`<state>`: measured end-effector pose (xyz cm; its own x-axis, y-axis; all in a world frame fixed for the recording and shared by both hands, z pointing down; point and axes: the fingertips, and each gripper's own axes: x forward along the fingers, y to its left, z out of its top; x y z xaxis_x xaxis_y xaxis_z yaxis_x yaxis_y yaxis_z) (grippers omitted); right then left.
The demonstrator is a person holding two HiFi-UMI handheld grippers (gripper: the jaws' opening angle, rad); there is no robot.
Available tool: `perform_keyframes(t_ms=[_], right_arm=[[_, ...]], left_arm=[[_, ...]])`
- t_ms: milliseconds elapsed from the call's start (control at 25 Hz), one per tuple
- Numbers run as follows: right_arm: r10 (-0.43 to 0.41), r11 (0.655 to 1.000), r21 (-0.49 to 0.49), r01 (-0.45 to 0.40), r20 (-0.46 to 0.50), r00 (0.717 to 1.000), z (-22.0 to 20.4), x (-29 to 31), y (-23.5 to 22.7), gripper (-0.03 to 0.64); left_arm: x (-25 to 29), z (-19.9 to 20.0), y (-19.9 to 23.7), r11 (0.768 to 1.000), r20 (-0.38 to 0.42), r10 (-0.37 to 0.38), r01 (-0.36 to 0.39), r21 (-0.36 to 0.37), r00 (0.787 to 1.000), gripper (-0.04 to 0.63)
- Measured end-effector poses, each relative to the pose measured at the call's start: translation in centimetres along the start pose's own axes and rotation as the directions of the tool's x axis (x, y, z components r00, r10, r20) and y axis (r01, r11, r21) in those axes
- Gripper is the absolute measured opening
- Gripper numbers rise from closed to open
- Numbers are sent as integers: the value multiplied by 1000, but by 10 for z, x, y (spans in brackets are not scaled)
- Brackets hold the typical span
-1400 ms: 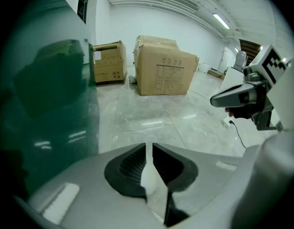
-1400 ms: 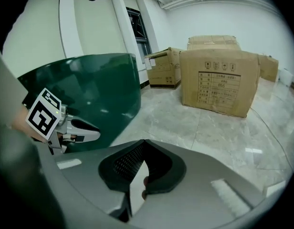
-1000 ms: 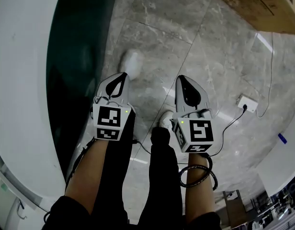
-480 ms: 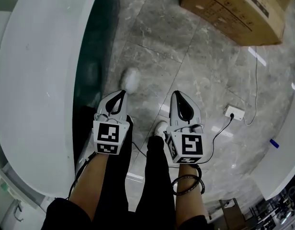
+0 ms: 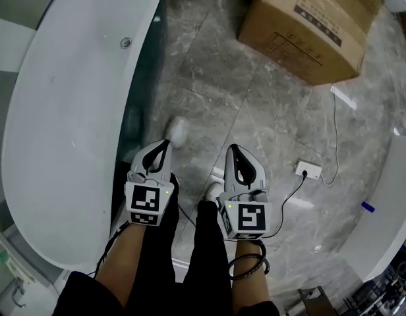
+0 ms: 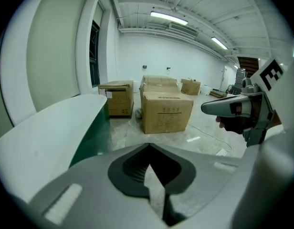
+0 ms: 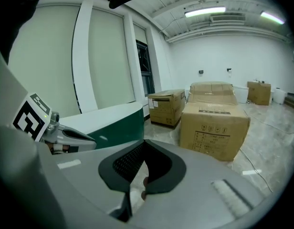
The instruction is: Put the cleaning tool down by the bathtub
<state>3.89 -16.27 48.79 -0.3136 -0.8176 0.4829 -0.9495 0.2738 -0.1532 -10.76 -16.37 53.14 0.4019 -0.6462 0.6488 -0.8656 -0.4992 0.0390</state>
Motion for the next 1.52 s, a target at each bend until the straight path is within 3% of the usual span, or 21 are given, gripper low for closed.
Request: perform_keyframes(t_ms=[120, 280, 920, 1160, 1520], right_arm=[[-5, 1000, 1, 5, 33, 999, 12, -12, 2, 23], [-14, 1000, -10, 14, 6, 1000, 25, -32, 3, 23], [-65, 998, 12, 64, 165, 984, 129, -117, -19, 23], [-42, 998, -31, 49, 188, 981, 153, -138, -12, 21], [2, 998, -63, 15, 251, 968, 203, -179, 16, 21]], left_arm=[[-13, 14, -6, 1000, 16, 3, -3, 13, 1000, 0], [-31, 30, -14, 1000, 31, 4, -5, 24, 1000, 0], [-98, 123, -57, 1000, 159, 9, -12, 17, 987, 0], [-130, 147, -62, 999, 203, 24, -19, -26, 979, 0], [-190, 198, -62, 998, 287, 32, -44, 36, 957, 0]])
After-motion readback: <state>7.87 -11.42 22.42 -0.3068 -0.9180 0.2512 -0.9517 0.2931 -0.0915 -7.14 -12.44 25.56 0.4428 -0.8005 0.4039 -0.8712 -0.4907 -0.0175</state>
